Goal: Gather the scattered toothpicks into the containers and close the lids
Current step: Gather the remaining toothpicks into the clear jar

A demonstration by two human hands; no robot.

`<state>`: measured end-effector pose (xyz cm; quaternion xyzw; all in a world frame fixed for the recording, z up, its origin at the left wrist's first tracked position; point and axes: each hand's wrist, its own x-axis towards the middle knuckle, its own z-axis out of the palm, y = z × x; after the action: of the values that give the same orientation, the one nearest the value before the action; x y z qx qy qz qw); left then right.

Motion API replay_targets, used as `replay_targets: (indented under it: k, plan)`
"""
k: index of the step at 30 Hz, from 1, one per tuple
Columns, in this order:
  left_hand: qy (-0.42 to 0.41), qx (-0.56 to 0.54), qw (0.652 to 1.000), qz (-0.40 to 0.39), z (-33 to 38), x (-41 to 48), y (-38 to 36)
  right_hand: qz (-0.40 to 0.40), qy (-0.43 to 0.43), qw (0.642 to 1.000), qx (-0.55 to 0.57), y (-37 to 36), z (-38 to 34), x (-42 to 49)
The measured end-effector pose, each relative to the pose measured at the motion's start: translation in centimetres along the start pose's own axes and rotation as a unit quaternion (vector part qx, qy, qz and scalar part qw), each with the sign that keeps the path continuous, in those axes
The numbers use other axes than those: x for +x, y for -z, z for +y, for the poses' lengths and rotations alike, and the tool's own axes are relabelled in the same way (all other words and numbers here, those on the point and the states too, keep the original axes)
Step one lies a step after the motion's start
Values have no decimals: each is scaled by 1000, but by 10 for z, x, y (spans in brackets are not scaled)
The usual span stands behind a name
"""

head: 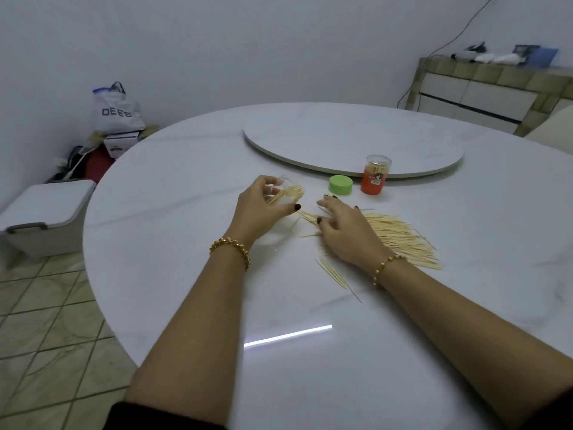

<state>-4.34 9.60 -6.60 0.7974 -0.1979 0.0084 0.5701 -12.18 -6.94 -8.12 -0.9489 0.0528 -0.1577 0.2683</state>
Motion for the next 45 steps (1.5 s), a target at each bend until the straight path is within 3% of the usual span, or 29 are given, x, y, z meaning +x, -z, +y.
replay_targets:
  k: [9, 16, 28, 38, 45]
  plan:
    - [-1, -24, 999, 21, 2, 1, 5, -95, 86, 977, -169, -16, -22, 14]
    - [-14, -8, 1000, 1, 8, -2, -2, -35, 54, 984, -166, -8, 1, 26]
    - [-35, 14, 998, -50, 16, -10, -27, 34, 8, 999, -42, 33, 36, -28]
    - [-51, 22, 996, -69, 21, -19, -34, -89, 57, 989, -104, 33, 7, -84]
    - [-52, 26, 996, -64, 22, -19, -35, -61, 30, 987, -147, 33, 21, -69]
